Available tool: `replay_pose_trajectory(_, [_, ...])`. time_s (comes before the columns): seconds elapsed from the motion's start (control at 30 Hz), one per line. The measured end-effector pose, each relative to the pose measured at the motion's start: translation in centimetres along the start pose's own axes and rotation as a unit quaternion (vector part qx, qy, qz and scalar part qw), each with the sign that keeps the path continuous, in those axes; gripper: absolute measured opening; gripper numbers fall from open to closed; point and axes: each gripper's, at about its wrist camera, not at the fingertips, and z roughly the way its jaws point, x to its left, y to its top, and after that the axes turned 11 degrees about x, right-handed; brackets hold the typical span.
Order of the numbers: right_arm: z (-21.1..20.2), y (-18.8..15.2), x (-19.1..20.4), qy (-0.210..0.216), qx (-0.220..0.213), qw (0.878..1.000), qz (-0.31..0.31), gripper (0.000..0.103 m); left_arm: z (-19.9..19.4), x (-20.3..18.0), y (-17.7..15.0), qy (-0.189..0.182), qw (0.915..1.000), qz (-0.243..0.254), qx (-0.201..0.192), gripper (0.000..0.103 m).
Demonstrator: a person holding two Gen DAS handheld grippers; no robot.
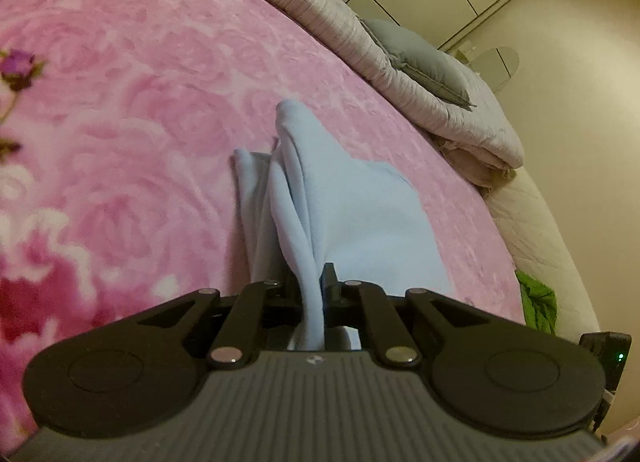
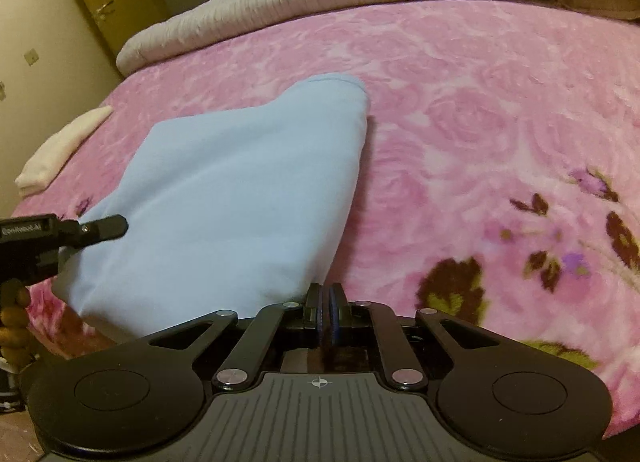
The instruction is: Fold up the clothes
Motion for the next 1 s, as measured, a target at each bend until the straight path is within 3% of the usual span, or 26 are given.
replay_pose_trajectory(0.17, [-1.5,-0.6,-0.9,-0.007,-0.016,1.0,0.012,0.009,-0.5,-0.4,-0.1,0.008,0.9999,0.009,0.001,0.006])
replay_pose_trajectory(0.27, [-2.7,-0.9,-1.2,0.018,-0.043,0.999,0.015,0.009,-0.4,-0.2,-0.2,0.017,0.9998,0.008,0.003,0.01])
replay_pose_trajectory(0.37, [-1.7,-1.0,-0.7,0.017,-0.007,1.0,0.003,0.009,-0.9,-0.2,-0.2,0.026,0.9996,-0.009,0.001,0.014])
replay_pose_trajectory(0.5, [-2.9,-1.7,-1.6,0.032,-0.028,0.999,0.028,0.009,-4.6,-2.5,-0.9,0.126,0.9904,-0.007,-0.056,0.027])
replay_pose_trajectory(0.53, [-3.6,-1.9,-1.7,0.033,-0.042,0.998,0.029,0.009,-5.3,-3.2,-1.2,0.128,0.9896,-0.002,-0.065,0.026])
replay_pose_trajectory(0.7, [-5.9,-2.6,-1.1,0.06,-0.1,0.993,0.019,0.009,-6.3,-7.5,-2.6,0.09,0.9919,0.072,-0.053,0.026])
replay_pose_trajectory(0.83, [-5.5,-2.7,1.7,0.07,-0.099,0.992,-0.038,0.009,-2.7,-9.0,-4.0,0.134,0.9808,0.141,0.001,0.024])
replay_pose_trajectory(0.93, [-3.5,-3.5,2.8,0.046,-0.083,0.993,-0.074,0.009,-0.6,-7.5,-5.5,0.17,0.9755,0.138,0.02,0.014])
replay_pose_trajectory(1.0, [-2.0,-3.8,2.7,0.037,-0.071,0.993,-0.091,0.008,-0.6,-7.2,-5.7,0.168,0.976,0.138,0.012,0.012])
